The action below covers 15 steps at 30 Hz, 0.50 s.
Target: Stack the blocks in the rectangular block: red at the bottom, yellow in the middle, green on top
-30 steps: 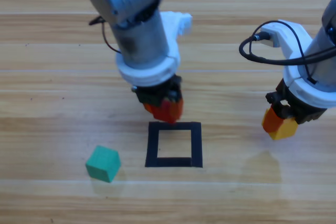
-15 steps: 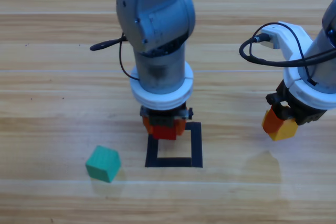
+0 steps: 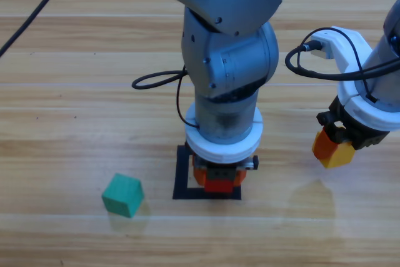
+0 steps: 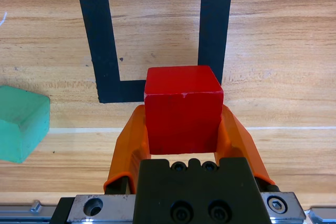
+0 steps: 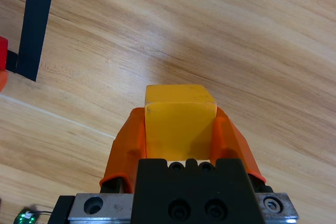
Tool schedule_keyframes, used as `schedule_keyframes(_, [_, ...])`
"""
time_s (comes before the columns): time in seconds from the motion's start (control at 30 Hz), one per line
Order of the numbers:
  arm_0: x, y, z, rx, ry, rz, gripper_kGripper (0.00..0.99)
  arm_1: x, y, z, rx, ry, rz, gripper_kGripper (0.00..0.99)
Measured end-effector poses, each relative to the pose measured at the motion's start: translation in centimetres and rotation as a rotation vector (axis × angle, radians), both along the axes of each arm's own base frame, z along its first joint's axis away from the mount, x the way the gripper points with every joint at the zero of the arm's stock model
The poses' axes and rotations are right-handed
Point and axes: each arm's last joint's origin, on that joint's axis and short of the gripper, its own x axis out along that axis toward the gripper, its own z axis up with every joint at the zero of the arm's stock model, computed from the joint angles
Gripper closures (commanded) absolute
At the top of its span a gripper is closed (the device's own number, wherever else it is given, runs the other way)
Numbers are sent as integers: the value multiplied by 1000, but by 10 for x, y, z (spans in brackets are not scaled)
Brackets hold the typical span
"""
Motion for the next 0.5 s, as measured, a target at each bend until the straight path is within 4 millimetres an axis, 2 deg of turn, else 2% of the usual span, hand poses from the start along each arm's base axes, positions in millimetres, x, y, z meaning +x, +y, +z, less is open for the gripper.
schedule_keyframes(0.5, [6, 3, 1, -30, 33, 17, 946, 0, 0, 0, 3, -3, 0, 990])
